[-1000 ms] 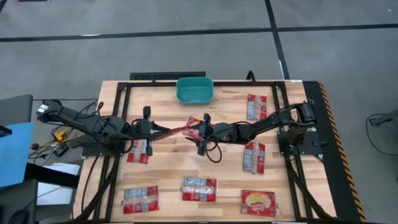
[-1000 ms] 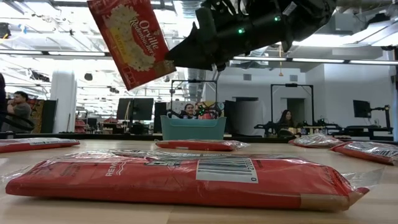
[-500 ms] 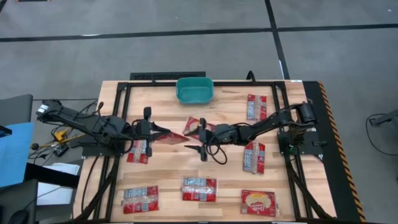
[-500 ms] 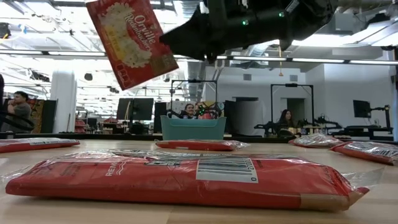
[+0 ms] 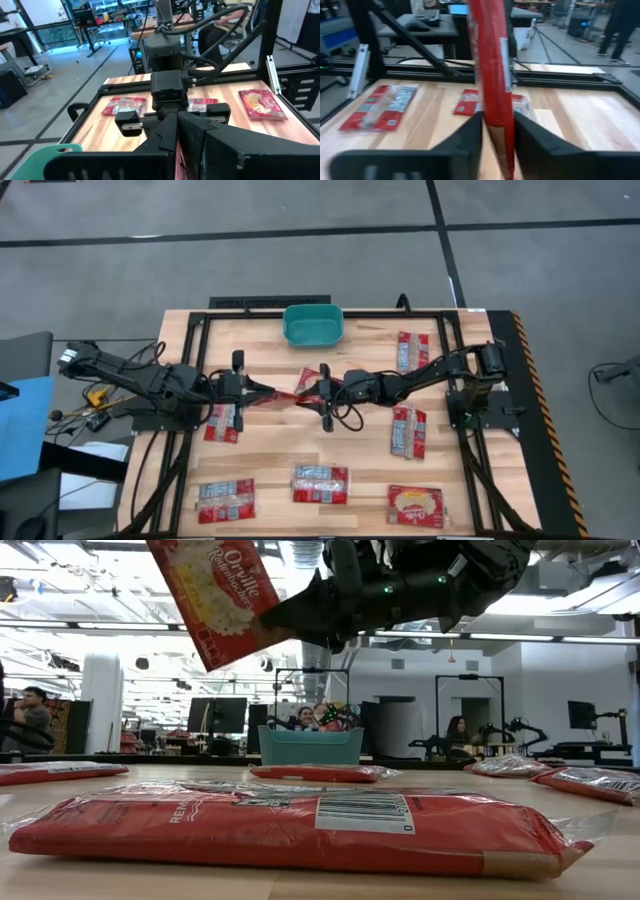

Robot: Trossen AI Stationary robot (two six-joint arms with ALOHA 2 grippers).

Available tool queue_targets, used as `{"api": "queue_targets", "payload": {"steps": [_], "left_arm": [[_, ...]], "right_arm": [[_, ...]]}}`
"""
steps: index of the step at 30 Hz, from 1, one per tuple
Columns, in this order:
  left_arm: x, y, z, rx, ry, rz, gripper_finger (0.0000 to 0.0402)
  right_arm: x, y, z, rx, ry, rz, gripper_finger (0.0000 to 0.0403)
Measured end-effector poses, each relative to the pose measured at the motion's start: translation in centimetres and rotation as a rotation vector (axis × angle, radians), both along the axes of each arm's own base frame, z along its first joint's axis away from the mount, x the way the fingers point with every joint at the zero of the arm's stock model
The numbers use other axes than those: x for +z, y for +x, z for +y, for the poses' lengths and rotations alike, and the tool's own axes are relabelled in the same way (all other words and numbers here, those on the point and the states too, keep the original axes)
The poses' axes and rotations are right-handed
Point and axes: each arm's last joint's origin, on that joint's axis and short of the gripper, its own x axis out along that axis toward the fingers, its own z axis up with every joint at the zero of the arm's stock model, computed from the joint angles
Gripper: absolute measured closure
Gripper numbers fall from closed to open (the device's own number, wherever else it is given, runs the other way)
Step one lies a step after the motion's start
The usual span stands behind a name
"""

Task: Sort popcorn bags into baskets
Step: Put the red popcorn bag into the green basket

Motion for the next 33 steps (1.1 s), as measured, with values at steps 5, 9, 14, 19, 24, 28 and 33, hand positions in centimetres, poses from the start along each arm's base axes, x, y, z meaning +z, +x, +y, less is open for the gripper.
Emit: {"api": "queue_targets", "payload": {"steps": [5,9,14,19,24,28,33], "left_arm": [[-0.5,0.2,0.2,0.020,-0.028,0.036,0.0401],[-1.5,0.1,0.5,0.070,-0.088,0.126,0.0387],[-3.4,0.2,1.0,0.103,-0.188,0.282,0.0320],[-4.4,1.7,1.1,0.081,-0.230,0.331,0.0226],[-4.9,3.4,1.2,0.013,-0.235,0.322,0.0136],[-4.7,3.7,1.6,0.002,-0.242,0.310,0.0081],[-3.1,4.1,2.6,0.062,-0.255,0.252,0.0049]], "right_arm": [[-0.2,-0.3,-0.1,0.047,0.007,0.068,0.0383],[0.9,-1.7,-0.2,0.046,0.007,0.189,0.0376],[3.3,-4.2,-0.9,0.033,0.009,0.308,0.0385],[4.9,-6.3,-1.7,0.034,0.022,0.375,0.0385],[5.1,-7.3,-2.3,0.013,0.029,0.442,0.0385],[4.5,-7.7,-2.6,-0.008,0.056,0.517,0.0385],[4.1,-7.7,-2.6,-0.010,0.060,0.548,0.0385]]}}
